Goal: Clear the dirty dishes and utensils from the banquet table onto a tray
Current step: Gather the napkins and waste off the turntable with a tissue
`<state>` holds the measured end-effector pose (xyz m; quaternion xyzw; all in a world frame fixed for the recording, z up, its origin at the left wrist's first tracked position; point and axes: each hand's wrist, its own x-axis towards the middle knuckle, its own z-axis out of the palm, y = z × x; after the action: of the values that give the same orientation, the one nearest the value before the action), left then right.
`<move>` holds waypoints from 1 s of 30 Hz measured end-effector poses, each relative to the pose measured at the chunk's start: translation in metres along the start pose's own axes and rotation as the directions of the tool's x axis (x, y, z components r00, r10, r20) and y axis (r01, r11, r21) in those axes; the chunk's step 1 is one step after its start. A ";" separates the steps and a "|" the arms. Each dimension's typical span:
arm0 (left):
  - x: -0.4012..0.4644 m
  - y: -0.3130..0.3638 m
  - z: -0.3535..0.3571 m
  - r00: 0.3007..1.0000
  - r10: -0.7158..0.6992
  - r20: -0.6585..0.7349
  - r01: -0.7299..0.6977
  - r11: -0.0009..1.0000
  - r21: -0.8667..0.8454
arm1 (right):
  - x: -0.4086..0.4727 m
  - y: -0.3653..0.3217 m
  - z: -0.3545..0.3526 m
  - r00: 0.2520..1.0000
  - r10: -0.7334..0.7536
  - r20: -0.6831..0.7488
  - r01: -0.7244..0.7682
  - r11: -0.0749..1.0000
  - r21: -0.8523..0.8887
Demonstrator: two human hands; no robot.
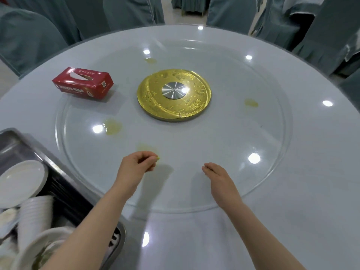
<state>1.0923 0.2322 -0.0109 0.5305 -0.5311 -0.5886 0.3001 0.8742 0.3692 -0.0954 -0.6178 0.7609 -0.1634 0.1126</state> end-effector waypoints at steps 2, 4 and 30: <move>-0.023 -0.006 -0.001 0.982 -0.184 0.036 0.186 0.931 -0.314 | -0.005 -0.005 0.000 0.996 0.071 -0.050 -0.069 0.997 0.028; -0.043 -0.010 -0.004 0.936 -0.323 0.141 0.342 0.737 -0.582 | -0.003 -0.009 0.000 0.995 0.056 -0.078 -0.055 0.998 0.010; -0.115 -0.001 -0.076 0.901 -0.399 0.174 0.375 0.508 -0.775 | 0.001 -0.016 -0.053 0.607 0.650 0.456 -0.030 -0.555 0.831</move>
<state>1.1943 0.3148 0.0328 0.4539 -0.0783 -0.8060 0.3718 0.8686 0.3708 -0.0404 0.1580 0.4648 -0.7461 0.4497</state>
